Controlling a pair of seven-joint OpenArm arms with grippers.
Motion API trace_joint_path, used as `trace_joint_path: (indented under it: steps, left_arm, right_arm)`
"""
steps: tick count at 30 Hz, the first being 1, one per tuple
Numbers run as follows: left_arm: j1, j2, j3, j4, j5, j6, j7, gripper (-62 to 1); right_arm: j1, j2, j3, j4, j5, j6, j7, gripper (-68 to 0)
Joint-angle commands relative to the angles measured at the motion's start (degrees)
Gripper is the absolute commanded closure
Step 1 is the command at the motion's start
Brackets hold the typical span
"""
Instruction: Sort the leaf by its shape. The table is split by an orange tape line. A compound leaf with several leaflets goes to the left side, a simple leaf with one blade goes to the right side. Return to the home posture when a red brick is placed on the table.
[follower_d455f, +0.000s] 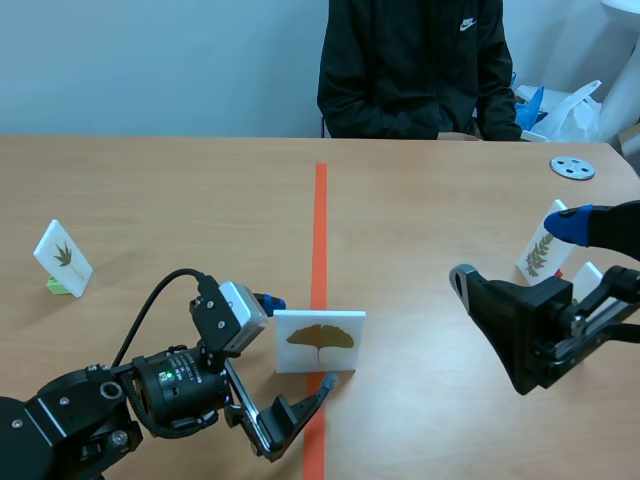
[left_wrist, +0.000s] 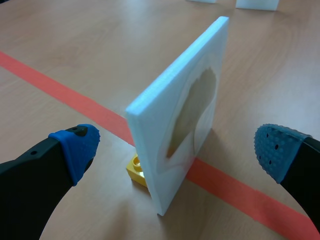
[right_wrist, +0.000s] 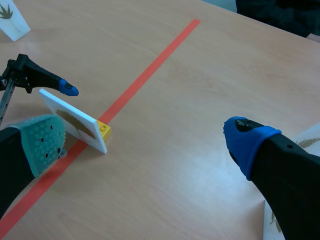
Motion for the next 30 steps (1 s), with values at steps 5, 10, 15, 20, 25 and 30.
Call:
trace_joint_path:
  steps: [5, 10, 15, 20, 25, 30]
  left_arm:
    - [-0.3, 0.3, 1.7, 1.1, -0.4, -0.1, -1.3, -46.1]
    - [-0.3, 0.9, 1.7, 1.1, -0.5, 1.0, -1.2, -39.2]
    - [-0.3, 1.3, 1.7, 1.1, -1.3, 1.4, -1.0, -27.0]
    - [-0.3, 1.2, 1.7, 1.1, -2.0, 2.5, -0.8, -11.0]
    - [-0.3, 1.2, 1.7, 1.1, -2.1, 2.4, -0.8, -5.3]
    - [0.1, 0.5, 1.7, 1.9, -6.6, 2.2, -0.8, -4.0]
  right_arm:
    - [0.7, 0.0, 0.1, 0.1, 0.4, 0.0, 0.6, -67.9]
    - [0.7, 0.0, 0.1, 0.1, 0.4, 0.0, 0.6, -67.9]
    - [0.7, 0.0, 0.1, 0.1, 0.5, 0.0, 0.6, -67.9]
    - [0.7, 0.0, 0.1, 0.1, 0.5, 0.0, 0.6, -67.9]
    - [0.7, 0.0, 0.1, 0.1, 0.5, 0.0, 0.6, -67.9]
    - [0.7, 0.0, 0.1, 0.1, 0.5, 0.0, 0.6, -67.9]
